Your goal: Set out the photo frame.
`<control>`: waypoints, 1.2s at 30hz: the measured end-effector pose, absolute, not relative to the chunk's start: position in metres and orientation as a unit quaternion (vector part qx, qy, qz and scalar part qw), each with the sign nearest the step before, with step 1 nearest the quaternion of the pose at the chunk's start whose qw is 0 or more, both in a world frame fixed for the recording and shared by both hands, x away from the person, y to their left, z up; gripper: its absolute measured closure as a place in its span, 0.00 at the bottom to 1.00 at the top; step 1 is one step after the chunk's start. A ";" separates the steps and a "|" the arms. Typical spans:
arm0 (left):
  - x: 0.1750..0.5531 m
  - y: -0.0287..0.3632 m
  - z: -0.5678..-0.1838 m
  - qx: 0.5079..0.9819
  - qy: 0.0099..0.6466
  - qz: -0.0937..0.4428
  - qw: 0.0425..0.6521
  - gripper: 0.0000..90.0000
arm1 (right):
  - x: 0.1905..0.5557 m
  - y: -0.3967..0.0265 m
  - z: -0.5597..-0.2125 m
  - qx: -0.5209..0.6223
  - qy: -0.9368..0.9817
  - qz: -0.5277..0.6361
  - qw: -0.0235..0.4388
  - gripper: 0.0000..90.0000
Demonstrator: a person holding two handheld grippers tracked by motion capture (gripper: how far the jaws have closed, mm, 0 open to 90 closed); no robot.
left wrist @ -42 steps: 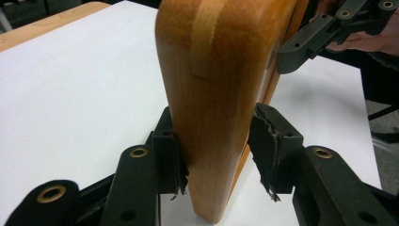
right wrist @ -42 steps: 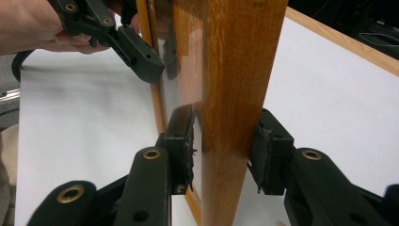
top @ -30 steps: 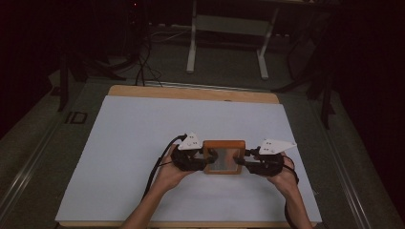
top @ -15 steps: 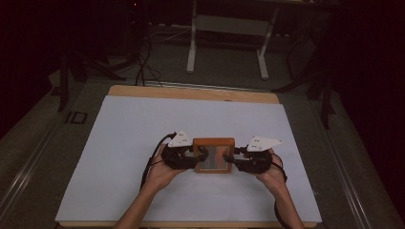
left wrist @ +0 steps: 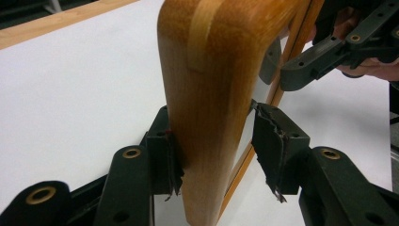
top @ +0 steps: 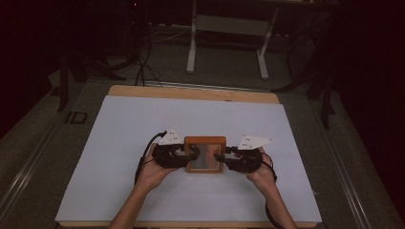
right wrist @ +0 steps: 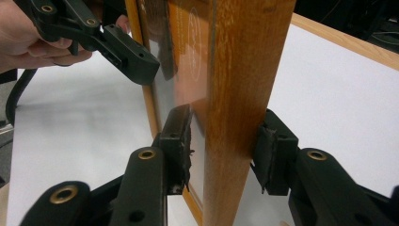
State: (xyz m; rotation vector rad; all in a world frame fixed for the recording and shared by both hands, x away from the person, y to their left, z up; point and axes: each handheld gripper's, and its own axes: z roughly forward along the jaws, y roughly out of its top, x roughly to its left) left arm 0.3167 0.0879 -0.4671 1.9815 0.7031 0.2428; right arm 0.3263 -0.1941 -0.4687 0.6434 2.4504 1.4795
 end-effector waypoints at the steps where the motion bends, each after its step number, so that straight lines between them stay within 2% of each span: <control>1: 0.317 0.089 -0.467 0.816 0.290 0.101 0.490 0.59 | 0.326 -0.193 -0.470 0.219 0.830 0.502 0.104 0.67; 20: 0.321 0.096 -0.472 0.812 0.295 0.106 0.492 0.58 | 0.330 -0.185 -0.482 0.234 0.824 0.507 0.097 0.67; 29: 0.324 0.091 -0.476 0.806 0.307 0.127 0.491 0.55 | 0.334 -0.183 -0.483 0.239 0.824 0.502 0.108 0.66; 36: 0.333 0.092 -0.481 0.797 0.319 0.119 0.499 0.53 | 0.341 -0.182 -0.485 0.251 0.823 0.499 0.105 0.64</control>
